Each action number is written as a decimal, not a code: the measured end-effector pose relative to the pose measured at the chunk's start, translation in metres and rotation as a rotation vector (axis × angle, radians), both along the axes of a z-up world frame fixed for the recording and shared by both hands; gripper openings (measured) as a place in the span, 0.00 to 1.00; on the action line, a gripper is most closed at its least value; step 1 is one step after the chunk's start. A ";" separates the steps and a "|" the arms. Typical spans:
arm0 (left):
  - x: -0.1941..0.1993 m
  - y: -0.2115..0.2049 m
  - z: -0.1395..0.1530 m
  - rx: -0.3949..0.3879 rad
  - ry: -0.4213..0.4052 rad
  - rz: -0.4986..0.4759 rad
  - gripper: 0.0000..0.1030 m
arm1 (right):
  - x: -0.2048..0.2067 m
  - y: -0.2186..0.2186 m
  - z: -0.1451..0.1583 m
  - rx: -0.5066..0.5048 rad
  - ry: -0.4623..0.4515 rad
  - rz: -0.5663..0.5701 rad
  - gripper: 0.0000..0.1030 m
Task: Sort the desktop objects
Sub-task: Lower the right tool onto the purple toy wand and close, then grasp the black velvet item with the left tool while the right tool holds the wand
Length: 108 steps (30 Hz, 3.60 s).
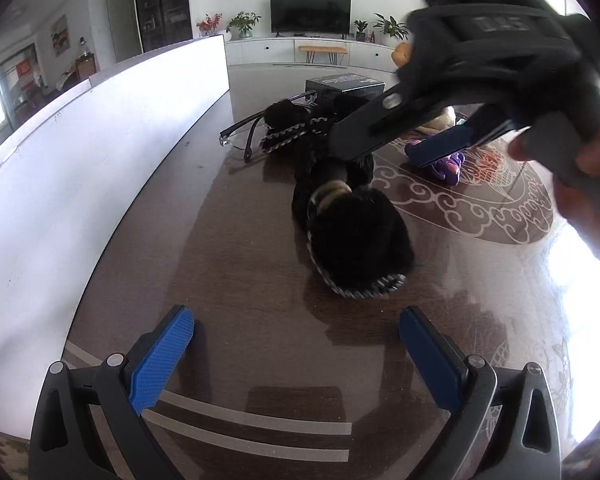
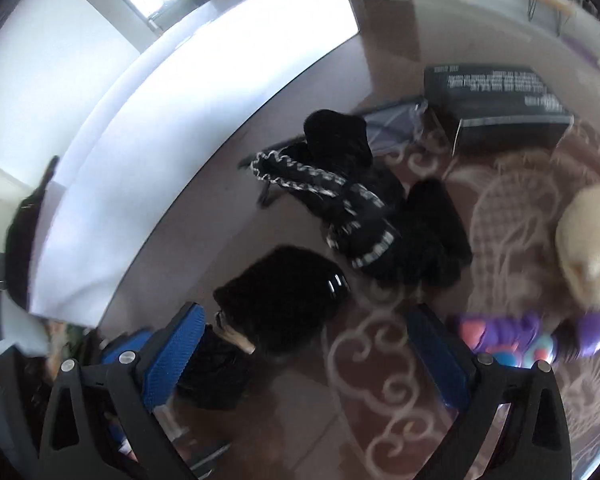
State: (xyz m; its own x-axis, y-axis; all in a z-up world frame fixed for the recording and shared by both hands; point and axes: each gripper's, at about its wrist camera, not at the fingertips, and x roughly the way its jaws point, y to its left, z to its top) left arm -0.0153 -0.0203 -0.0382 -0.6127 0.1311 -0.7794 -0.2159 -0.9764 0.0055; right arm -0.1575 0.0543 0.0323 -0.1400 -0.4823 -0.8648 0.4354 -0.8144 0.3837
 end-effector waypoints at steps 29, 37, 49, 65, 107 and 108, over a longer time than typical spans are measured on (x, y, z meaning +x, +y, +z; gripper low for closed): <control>0.004 0.000 0.000 0.004 0.013 0.005 1.00 | -0.001 0.069 -0.011 0.349 0.257 -0.540 1.00; 0.004 0.001 0.001 0.004 0.015 0.006 1.00 | 0.000 0.070 -0.019 0.327 0.311 -0.469 1.00; 0.004 0.001 0.001 0.004 0.015 0.007 1.00 | 0.024 0.088 -0.013 0.307 0.399 -0.486 0.62; 0.004 0.001 0.000 0.003 0.015 0.007 1.00 | 0.140 0.140 -0.012 0.312 0.398 -0.501 0.63; 0.005 0.004 0.000 0.003 0.006 0.001 1.00 | 0.147 0.139 -0.012 0.314 0.379 -0.493 0.86; 0.005 0.003 -0.001 0.003 0.001 0.000 1.00 | 0.147 0.139 -0.012 0.314 0.379 -0.492 0.87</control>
